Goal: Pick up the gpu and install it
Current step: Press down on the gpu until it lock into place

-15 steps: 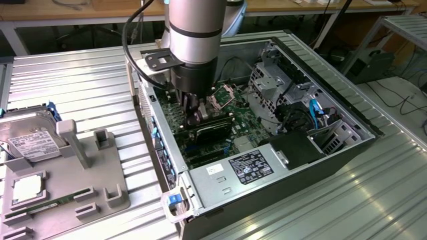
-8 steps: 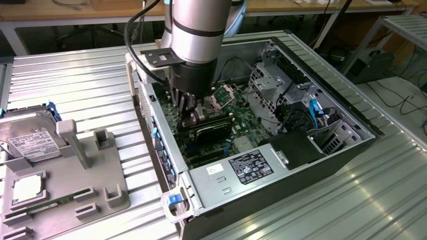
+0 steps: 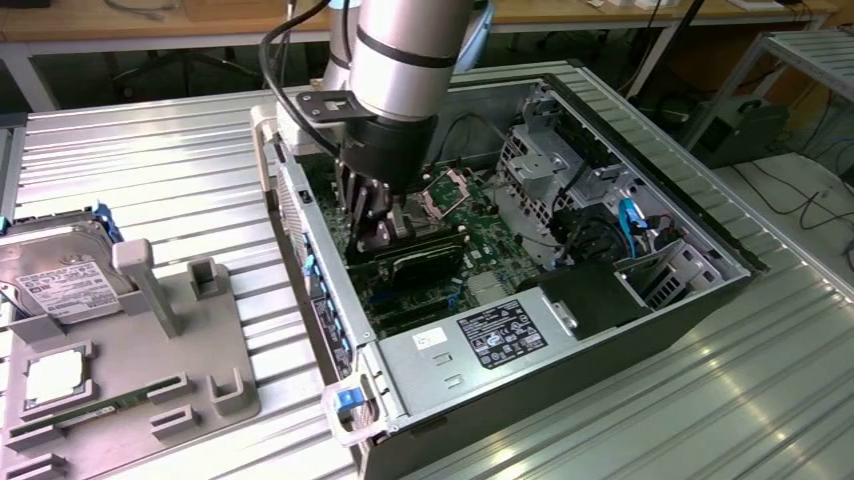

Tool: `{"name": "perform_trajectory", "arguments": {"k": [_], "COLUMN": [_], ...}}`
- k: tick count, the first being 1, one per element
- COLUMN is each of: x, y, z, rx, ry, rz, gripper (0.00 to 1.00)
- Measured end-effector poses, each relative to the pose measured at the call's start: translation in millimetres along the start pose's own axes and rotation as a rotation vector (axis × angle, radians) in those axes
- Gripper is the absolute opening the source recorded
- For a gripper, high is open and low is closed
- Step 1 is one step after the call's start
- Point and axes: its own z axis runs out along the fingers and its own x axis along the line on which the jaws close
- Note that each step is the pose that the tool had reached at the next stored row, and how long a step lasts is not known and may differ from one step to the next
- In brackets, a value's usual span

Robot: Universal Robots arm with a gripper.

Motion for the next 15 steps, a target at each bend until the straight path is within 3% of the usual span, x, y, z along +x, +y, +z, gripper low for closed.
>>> {"name": "perform_trajectory", "arguments": {"k": [6,7,8,11,12,13,15], "x": [-2.7,-2.8,-3.0,-3.6,-3.8,-4.0,-4.1], "y": [-5.1,-5.7,-6.1,-7.7,-8.5,-9.7,-11.9], "z": [-4.0,-4.0,-4.0,-4.3,-4.4,-4.6,-4.9], "rx": [-0.0189,-0.0252,-0.0375,-0.0882,-0.1011,-0.1113,-0.1241], "ry": [0.0106,0.0114,0.0118,0.0121,0.0126,0.0132,0.0131], "rz": [0.001,0.000,0.000,-0.003,-0.004,-0.005,-0.005], "gripper": [0.11,0.11,0.11,0.11,0.11,0.11,0.11]}}
